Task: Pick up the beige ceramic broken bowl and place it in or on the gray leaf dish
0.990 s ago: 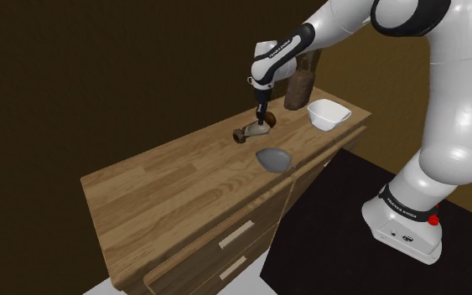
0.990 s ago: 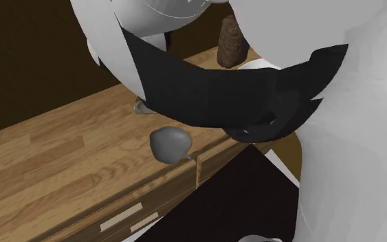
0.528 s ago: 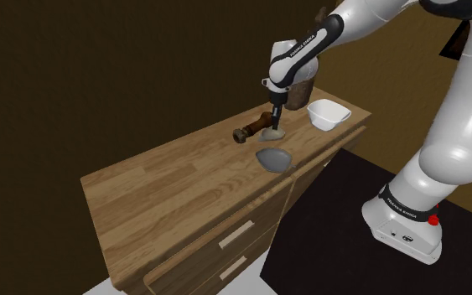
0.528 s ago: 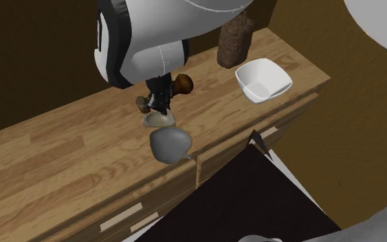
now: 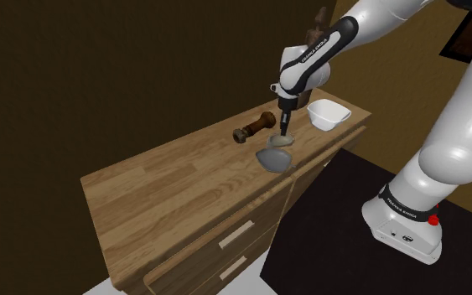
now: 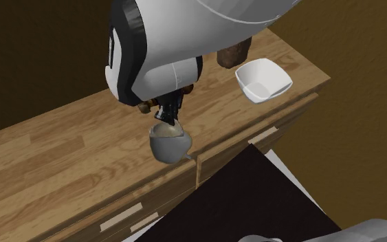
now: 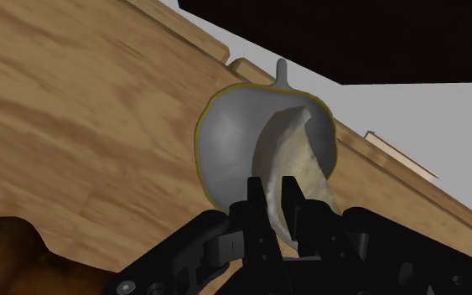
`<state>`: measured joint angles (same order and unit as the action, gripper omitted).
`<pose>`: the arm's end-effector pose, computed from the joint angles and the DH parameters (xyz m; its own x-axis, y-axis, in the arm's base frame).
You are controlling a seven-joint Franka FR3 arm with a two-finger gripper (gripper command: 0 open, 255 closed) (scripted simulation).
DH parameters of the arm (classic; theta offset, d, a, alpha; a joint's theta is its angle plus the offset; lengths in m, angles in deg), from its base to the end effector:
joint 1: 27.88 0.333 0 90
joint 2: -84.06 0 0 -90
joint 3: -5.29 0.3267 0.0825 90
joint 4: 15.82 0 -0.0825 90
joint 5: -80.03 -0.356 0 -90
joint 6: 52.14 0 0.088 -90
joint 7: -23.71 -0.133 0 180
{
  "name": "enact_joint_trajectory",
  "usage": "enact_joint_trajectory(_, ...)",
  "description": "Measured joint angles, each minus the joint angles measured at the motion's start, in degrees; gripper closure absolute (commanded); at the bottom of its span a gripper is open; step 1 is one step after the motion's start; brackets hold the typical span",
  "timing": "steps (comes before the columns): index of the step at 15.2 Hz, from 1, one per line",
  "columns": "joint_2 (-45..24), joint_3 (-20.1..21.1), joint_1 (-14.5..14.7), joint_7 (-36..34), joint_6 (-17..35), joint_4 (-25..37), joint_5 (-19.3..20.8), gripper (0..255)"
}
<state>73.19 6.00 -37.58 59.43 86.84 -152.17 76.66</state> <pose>0.4672 -0.0726 0.2394 0.9068 0.4102 -0.0971 0.3996 -0.9098 -0.1119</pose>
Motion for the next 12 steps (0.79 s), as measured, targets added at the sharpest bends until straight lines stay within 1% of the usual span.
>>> enact_joint_trajectory(12, -9.06, 0.2, -0.04, 0.56, 8.56, 0.49, -0.47, 255)
